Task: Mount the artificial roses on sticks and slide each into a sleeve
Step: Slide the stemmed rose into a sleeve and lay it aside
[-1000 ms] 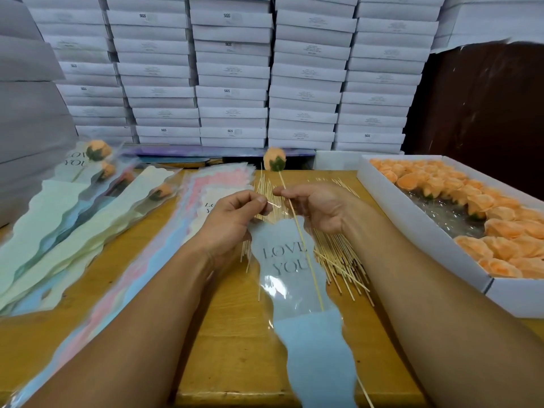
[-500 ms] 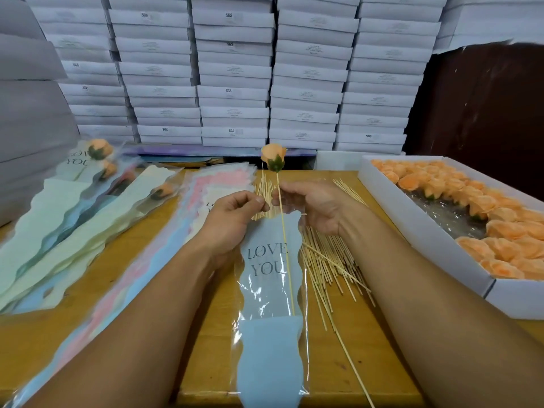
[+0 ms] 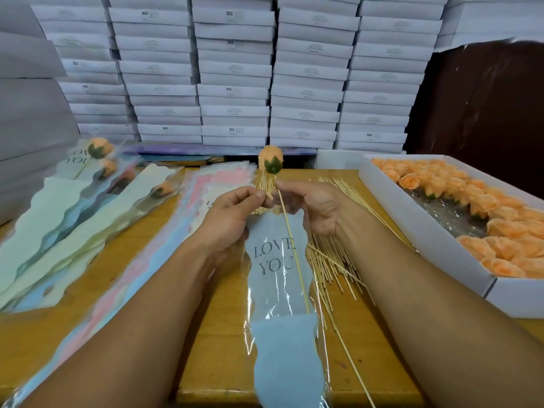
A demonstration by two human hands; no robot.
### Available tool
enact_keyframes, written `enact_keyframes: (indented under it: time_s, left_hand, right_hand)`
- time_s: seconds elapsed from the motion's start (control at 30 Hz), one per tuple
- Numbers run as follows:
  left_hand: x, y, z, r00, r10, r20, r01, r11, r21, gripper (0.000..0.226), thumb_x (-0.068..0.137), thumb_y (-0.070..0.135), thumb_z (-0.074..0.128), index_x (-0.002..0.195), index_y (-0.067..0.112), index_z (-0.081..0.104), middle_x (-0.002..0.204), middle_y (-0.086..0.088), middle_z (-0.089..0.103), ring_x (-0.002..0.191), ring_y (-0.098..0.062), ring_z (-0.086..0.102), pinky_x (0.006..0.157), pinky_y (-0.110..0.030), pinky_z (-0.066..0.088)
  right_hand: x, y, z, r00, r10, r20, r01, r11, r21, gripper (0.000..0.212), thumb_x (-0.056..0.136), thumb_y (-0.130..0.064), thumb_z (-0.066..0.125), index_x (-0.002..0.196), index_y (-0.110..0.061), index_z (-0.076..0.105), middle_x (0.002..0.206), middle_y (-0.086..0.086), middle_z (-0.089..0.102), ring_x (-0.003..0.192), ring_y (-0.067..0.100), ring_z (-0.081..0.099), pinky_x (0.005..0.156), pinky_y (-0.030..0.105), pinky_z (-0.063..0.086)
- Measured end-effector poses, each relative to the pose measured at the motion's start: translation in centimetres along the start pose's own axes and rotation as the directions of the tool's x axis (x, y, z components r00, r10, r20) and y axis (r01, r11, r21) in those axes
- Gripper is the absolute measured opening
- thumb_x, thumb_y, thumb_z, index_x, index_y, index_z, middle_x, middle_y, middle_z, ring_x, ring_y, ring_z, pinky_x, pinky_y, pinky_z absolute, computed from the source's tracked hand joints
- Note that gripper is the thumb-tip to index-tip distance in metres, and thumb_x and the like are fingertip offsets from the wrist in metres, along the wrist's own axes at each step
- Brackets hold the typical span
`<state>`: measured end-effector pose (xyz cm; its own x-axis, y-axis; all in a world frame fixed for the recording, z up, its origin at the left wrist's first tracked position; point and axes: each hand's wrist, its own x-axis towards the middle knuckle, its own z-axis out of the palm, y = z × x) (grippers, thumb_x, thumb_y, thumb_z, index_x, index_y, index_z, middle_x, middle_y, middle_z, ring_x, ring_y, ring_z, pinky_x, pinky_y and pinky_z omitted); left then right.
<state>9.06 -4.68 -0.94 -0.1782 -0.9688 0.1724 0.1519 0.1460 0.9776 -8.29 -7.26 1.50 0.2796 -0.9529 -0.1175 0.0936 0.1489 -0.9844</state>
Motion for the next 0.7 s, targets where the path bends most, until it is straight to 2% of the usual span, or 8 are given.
enact_keyframes:
  time_s: [0.07,0.13,0.23,0.37,0.43,0.5,0.6,0.7]
  left_hand:
    - [0.01,0.07,0.03,1.000,-0.002,0.000,0.002,0.999,-0.032,0.020,0.100,0.020,0.059,0.090,0.006,0.070,0.085,-0.015,0.068,0.064,-0.025,0.060,0.057,-0.029,0.051]
    - [0.00,0.11,0.03,1.000,-0.011,0.015,0.011,0.998,-0.054,0.019,0.099,0.019,0.059,0.089,0.006,0.069,0.082,-0.014,0.069,0.062,-0.021,0.063,0.055,-0.026,0.053]
    - [0.03,0.04,0.03,1.000,-0.012,0.010,0.012,1.000,-0.018,0.020,0.099,0.019,0.059,0.089,0.006,0.069,0.083,-0.013,0.070,0.063,-0.021,0.064,0.056,-0.026,0.054]
    - [-0.09,0.11,0.16,1.000,-0.014,-0.006,0.013,1.000,-0.025,0.023,0.099,0.019,0.059,0.083,0.009,0.071,0.076,-0.012,0.069,0.058,-0.020,0.063,0.052,-0.025,0.052]
    - [-0.14,0.11,0.19,1.000,-0.019,-0.006,0.019,1.000,-0.004,0.023,0.099,0.021,0.060,0.082,0.012,0.072,0.079,-0.013,0.068,0.060,-0.023,0.059,0.055,-0.027,0.049]
    - [-0.10,0.06,0.18,1.000,-0.027,0.000,0.027,1.000,-0.002,0.025,0.099,0.021,0.060,0.079,0.015,0.073,0.079,-0.014,0.067,0.060,-0.024,0.056,0.058,-0.028,0.045]
    - [0.01,-0.02,0.22,0.998,-0.054,0.020,0.055,0.997,-0.048,0.023,0.099,0.020,0.060,0.081,0.011,0.072,0.087,-0.021,0.066,0.073,-0.030,0.059,0.068,-0.036,0.049]
    - [0.02,-0.12,0.19,0.996,-0.051,0.068,0.055,0.997,-0.057,0.021,0.100,0.017,0.058,0.088,0.006,0.071,0.097,-0.026,0.069,0.080,-0.033,0.065,0.074,-0.037,0.054]
  right_hand:
    - [-0.21,-0.12,0.02,1.000,-0.003,0.008,0.003,1.000,0.008,0.019,0.092,-0.017,0.068,0.074,-0.011,0.075,0.079,0.004,0.067,0.072,0.013,0.047,0.075,0.030,0.038]
    - [-0.36,-0.20,0.03,0.998,0.020,0.058,-0.022,0.999,0.035,0.006,0.089,-0.008,0.069,0.090,-0.003,0.072,0.088,0.009,0.069,0.075,0.015,0.056,0.079,0.032,0.046]
    - [-0.36,-0.02,0.00,0.996,0.022,0.085,-0.023,1.000,0.009,0.016,0.087,-0.007,0.070,0.103,-0.002,0.072,0.094,0.011,0.071,0.087,0.021,0.062,0.090,0.039,0.048]
    - [-0.33,-0.05,0.10,0.999,0.042,-0.025,-0.042,0.999,0.020,0.019,0.094,-0.030,0.068,0.102,-0.013,0.071,0.072,0.003,0.071,0.057,0.012,0.061,0.052,0.024,0.051]
    - [-0.15,-0.07,0.05,0.998,0.040,-0.050,-0.038,0.999,0.039,0.033,0.094,-0.046,0.066,0.108,-0.018,0.072,0.071,0.004,0.069,0.050,0.012,0.059,0.045,0.023,0.047]
    - [0.13,-0.10,0.02,0.997,0.029,-0.066,-0.028,1.000,0.008,0.045,0.092,-0.060,0.061,0.114,-0.023,0.074,0.074,0.003,0.067,0.054,0.012,0.057,0.049,0.023,0.047]
    - [0.39,-0.04,-0.10,0.996,0.031,-0.089,-0.030,1.000,0.007,0.051,0.092,-0.066,0.055,0.112,-0.023,0.075,0.080,0.001,0.070,0.067,0.015,0.062,0.073,0.030,0.049]
    - [0.16,-0.10,0.06,0.996,0.056,-0.076,-0.051,0.997,0.055,0.047,0.091,-0.063,0.060,0.105,-0.020,0.070,0.085,0.002,0.077,0.071,0.015,0.074,0.073,0.028,0.050]
